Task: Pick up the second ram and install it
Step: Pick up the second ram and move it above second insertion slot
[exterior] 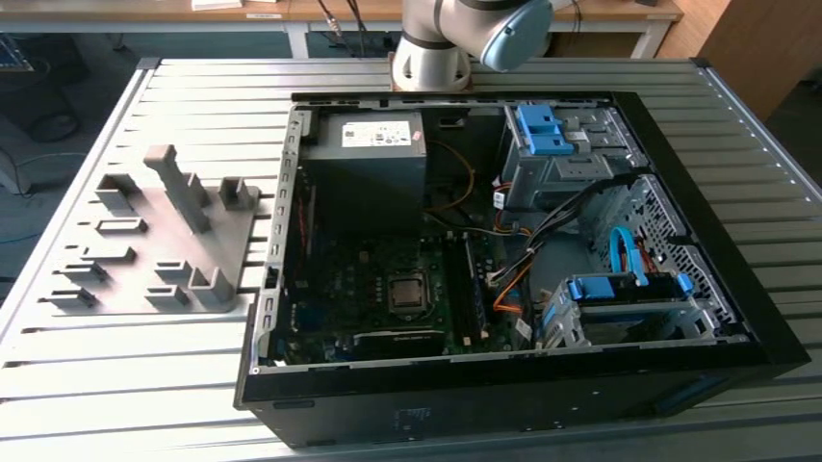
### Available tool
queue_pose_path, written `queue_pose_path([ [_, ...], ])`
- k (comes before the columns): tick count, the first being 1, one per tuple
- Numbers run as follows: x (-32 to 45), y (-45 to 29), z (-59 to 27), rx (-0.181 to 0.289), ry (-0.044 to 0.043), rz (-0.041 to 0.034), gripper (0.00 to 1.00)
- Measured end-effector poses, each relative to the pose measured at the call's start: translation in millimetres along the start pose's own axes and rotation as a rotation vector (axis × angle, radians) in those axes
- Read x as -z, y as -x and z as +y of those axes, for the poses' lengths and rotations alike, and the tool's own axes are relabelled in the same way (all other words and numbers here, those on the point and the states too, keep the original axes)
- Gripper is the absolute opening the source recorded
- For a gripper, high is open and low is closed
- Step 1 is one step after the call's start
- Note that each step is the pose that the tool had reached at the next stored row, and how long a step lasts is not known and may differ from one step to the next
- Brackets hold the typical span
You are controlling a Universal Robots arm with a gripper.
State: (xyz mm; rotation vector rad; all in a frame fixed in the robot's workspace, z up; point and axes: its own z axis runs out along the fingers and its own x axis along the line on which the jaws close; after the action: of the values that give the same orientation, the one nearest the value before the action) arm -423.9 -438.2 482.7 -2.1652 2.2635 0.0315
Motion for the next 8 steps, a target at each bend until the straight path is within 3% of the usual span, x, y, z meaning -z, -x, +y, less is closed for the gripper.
queue_pose_path([
  [6, 0.6, 0.0, 0.0, 0.000, -0.0001, -0.0008, 0.14],
  [8, 0.6, 0.2, -4.8, 0.000, -0.0001, -0.0008, 0.14],
])
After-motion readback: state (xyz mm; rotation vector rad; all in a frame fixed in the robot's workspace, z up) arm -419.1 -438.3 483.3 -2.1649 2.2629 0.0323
